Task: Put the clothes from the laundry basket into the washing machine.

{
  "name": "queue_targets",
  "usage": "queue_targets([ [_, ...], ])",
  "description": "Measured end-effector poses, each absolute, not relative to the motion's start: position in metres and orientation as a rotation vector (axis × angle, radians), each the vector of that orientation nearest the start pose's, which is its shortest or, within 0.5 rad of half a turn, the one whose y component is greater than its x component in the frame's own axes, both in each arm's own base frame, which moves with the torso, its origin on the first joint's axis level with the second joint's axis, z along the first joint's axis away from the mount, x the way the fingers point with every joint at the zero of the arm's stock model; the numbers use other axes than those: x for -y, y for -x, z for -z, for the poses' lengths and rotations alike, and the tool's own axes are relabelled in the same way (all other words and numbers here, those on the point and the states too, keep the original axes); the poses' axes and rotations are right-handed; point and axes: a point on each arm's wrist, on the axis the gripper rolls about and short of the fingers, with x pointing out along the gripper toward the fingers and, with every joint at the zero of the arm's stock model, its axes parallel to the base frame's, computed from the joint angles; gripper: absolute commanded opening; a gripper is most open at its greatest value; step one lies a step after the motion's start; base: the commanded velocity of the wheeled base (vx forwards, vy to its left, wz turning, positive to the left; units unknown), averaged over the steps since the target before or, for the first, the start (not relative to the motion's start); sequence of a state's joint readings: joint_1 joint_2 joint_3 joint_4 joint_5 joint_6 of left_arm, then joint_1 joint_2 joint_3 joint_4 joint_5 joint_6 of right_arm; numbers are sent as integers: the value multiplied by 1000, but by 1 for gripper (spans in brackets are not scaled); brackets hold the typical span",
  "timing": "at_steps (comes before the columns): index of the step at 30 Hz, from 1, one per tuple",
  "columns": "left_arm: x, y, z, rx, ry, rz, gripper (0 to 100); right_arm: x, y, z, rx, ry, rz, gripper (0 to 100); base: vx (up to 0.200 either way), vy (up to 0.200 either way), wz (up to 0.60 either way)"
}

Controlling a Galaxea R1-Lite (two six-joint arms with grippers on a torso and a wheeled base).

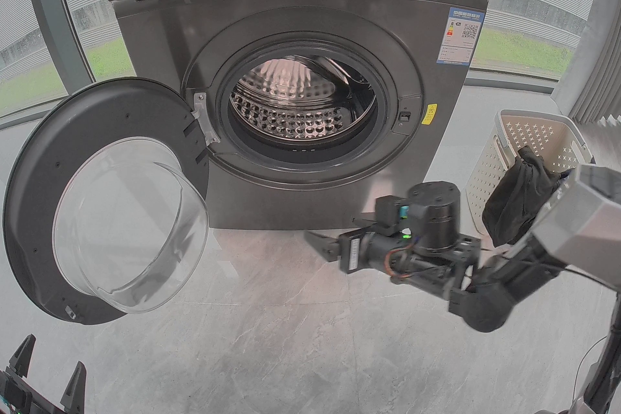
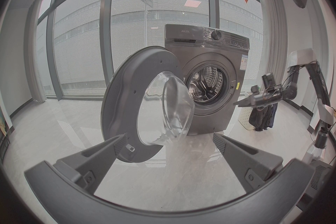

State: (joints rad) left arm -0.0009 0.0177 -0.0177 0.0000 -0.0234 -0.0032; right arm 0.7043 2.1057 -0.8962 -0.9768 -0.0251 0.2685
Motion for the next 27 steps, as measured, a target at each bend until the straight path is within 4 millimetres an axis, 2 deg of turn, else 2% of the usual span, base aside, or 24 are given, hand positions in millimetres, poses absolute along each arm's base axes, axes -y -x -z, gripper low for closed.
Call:
queue_targets([
  [6, 1, 23, -81, 0, 4, 26, 100, -175, -255, -132, -246, -122, -566, 100, 0, 0, 0],
  [8, 1, 23, -81, 0, 4, 27, 100, -149, -235, -142, -219, -103, -537, 100, 0, 0, 0],
  [11, 1, 23, -81, 0, 4, 27, 100, -120, -208, -147, -196, -84, -502, 100, 0, 0, 0],
  [13, 1, 23, -81, -1, 4, 28, 100, -97, -181, -148, -179, -69, -471, 100, 0, 0, 0],
  [18, 1, 23, -81, -2, 4, 29, 100, -59, -135, -146, -132, -47, -399, 100, 0, 0, 0],
  [27, 1, 23, -81, -3, 5, 30, 100, -19, -70, -137, -107, -8, -267, 100, 0, 0, 0],
])
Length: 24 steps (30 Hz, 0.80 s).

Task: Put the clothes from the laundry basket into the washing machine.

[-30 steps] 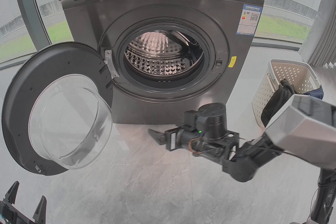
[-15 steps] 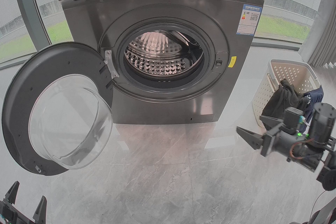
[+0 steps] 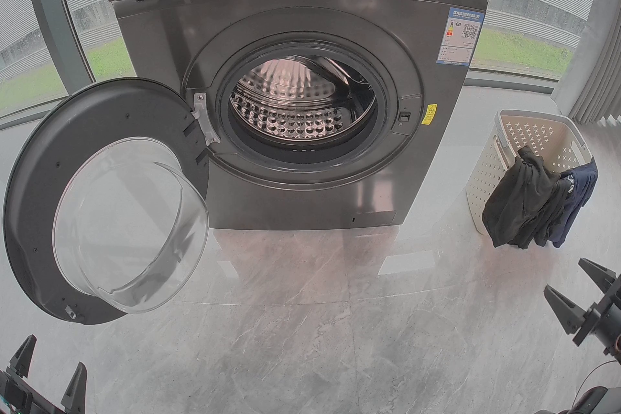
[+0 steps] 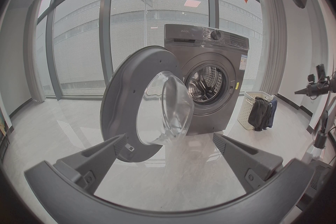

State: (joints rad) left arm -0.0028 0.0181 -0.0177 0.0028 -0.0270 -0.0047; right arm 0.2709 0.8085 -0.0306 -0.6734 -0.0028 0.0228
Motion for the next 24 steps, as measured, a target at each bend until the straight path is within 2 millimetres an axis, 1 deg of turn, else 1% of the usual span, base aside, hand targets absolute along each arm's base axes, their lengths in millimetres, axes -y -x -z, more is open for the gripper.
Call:
queue_targets([
  [7, 1, 23, -81, -3, 5, 31, 100, -4, -24, -118, -94, 7, -181, 100, 0, 0, 0],
  [11, 1, 23, -81, -2, 4, 30, 100, 0, 1, -99, -78, 16, -103, 100, 0, 0, 0],
  [16, 1, 23, -81, -2, 4, 29, 100, 1, 15, -85, -67, 2, -18, 100, 0, 0, 0],
  [22, 1, 23, -81, -2, 4, 30, 100, 0, 21, -82, -16, 1, 5, 100, 0, 0, 0],
  [24, 0, 23, -81, 0, 4, 28, 100, 0, 22, -82, -6, 1, 5, 100, 0, -200, 0],
])
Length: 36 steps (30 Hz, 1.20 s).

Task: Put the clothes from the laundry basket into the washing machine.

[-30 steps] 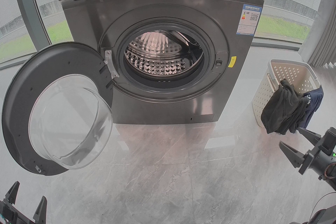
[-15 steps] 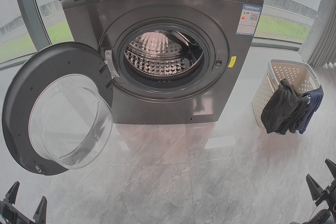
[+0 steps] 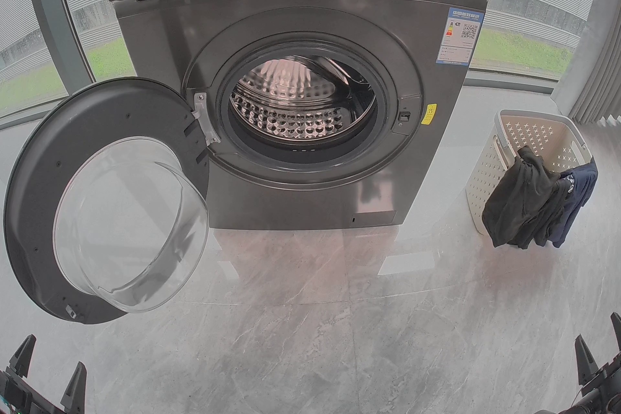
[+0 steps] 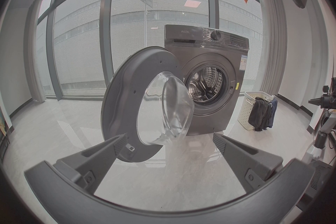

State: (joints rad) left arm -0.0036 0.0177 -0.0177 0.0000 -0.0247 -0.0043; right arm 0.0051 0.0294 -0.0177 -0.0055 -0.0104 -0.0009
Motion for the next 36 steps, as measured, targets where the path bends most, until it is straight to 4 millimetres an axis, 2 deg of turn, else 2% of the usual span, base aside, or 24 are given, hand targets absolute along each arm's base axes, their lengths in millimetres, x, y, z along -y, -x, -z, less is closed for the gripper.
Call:
queue_targets([
  [22, 0, 23, -81, 0, 5, 29, 100, 0, 23, -81, 12, 2, 5, 100, 0, -200, 0],
  [28, 1, 23, -81, 0, 6, 29, 100, 0, 23, -81, 11, 2, 5, 100, 0, 0, 0],
  [36, 0, 23, -81, -1, 6, 29, 100, 0, 23, -81, 12, 3, 5, 100, 0, -200, 0],
])
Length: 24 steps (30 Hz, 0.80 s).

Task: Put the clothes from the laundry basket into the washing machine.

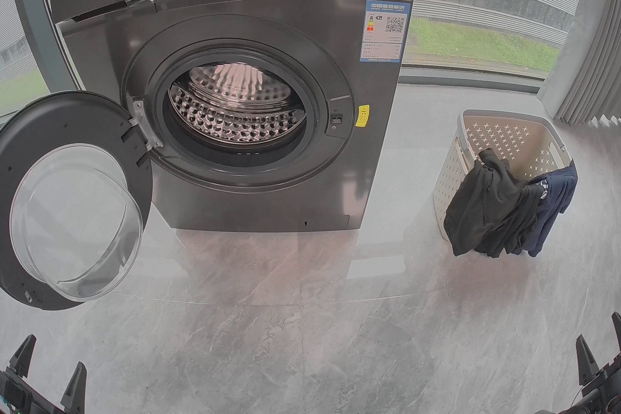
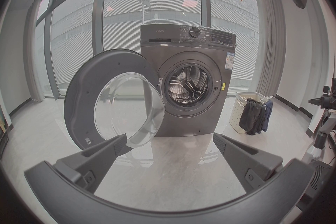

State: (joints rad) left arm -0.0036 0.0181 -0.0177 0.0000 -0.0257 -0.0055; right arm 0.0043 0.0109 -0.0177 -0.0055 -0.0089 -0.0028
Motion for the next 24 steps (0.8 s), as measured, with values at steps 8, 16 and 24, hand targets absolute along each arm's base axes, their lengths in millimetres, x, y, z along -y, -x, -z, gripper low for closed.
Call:
queue_targets([
  [8, 1, 23, -81, 0, 6, 29, 100, 0, 23, -81, 11, 3, 5, 100, 0, -100, 0],
  [16, 1, 23, -81, 0, 6, 27, 100, 0, 23, -81, 11, 3, 5, 100, 0, -75, 0],
  [24, 0, 23, -81, 0, 2, 22, 100, 0, 23, -81, 10, 3, 6, 100, 0, -200, 0],
])
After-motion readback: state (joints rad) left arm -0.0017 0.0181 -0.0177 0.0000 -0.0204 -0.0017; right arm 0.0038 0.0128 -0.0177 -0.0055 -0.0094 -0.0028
